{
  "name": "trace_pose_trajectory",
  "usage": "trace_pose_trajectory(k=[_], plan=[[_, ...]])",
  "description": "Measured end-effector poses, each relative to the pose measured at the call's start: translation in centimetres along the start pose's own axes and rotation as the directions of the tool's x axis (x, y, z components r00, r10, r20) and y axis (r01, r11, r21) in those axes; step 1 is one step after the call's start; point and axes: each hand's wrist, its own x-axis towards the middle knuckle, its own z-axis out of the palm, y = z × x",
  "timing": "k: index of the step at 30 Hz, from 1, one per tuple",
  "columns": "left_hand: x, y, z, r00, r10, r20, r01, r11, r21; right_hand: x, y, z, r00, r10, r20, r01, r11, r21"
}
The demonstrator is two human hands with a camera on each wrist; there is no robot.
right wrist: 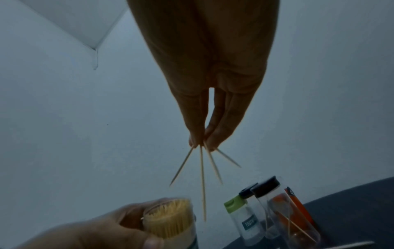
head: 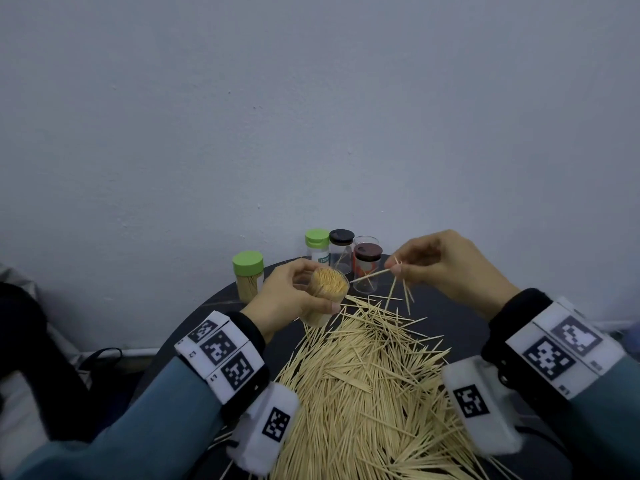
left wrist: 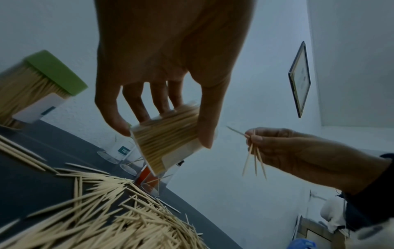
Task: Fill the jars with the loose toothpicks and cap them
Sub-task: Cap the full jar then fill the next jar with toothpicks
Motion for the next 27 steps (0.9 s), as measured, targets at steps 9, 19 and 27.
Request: trace_pose_trajectory(k=[9, 19, 27], plan=[[-0.5, 0.0, 0.9, 0.993, 0.011, 0.114, -0.027, 0.991, 0.134, -0.5, -2.1, -0.1, 0.983, -0.174, -0.063, 0.156, 0.963, -0.22], [-1.1, 0.4, 1.7, 0.979, 0.056, 0.194, -0.09, 0.981, 0.17, -0.8, -2.7, 2.3, 0.976, -0.2, 0.083, 0.216, 0.929, -0.299], [-1.6, 0.8, 2.2, 0.961, 0.036, 0.273, -0.061, 0.994, 0.086, -0.7, -1.8, 3.3, 0.988, -0.147, 0.055, 0.155, 0.969, -0.194]])
